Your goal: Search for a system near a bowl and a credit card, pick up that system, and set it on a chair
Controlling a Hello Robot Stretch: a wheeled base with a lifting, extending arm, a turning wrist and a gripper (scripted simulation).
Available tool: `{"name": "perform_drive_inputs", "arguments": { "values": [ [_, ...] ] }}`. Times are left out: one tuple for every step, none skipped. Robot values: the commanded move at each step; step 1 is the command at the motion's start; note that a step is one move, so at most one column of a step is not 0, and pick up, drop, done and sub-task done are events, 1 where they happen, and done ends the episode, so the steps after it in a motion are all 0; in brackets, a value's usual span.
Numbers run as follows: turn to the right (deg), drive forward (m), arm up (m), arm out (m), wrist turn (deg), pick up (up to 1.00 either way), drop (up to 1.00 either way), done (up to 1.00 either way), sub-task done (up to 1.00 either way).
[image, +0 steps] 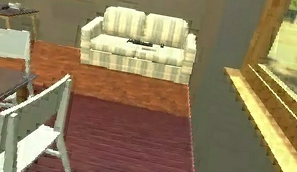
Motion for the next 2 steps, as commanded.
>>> {"name": "perform_drive_inputs", "arguments": {
  "values": [
    [0.0,1.0,0.0,0.0,0.0,0.0,0.0,0.0,0.0],
    [-6.0,0.0,0.0,0.0,0.0,0.0,0.0,0.0,0.0]
  ]
}}
